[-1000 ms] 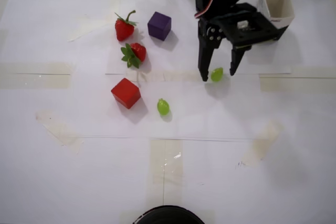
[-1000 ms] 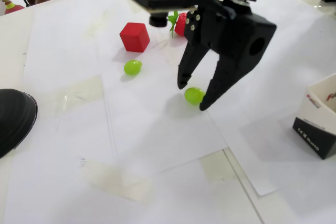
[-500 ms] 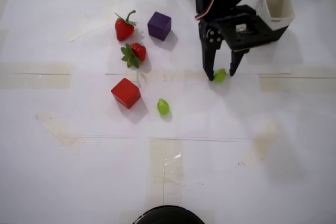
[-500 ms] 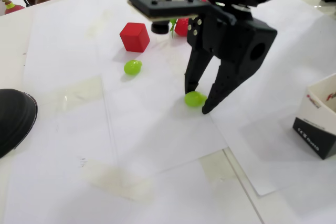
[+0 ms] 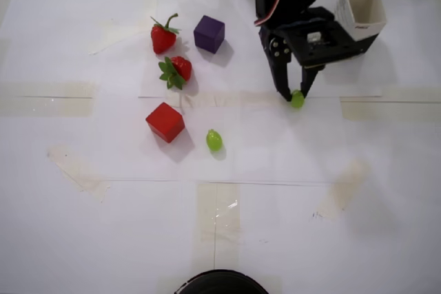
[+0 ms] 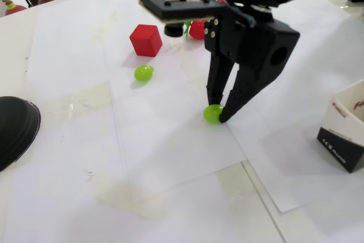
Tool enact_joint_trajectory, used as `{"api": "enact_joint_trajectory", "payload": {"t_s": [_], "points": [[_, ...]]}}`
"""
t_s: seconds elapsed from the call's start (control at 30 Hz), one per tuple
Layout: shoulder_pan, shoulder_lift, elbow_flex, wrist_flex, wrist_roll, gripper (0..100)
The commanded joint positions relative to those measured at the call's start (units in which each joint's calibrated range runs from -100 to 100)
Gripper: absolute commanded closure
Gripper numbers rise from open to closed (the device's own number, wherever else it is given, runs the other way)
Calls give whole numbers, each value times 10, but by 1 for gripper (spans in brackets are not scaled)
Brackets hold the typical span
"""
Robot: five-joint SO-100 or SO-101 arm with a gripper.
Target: Pick up the grapes and place them in the box.
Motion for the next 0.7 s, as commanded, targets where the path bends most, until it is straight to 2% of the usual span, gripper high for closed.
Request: {"api": "enact_joint_trajectory", "payload": {"t_s": [0.0,0.1,0.27,0.37,0.5,0.67], "points": [[-7,-46,-3,12,13,96],[-8,-89,-26,85,23,96],[-16,-164,-136,315,42,97],[-36,-202,-190,411,50,97],[-72,-245,-212,480,45,97],[-123,-282,-215,517,32,97]]}}
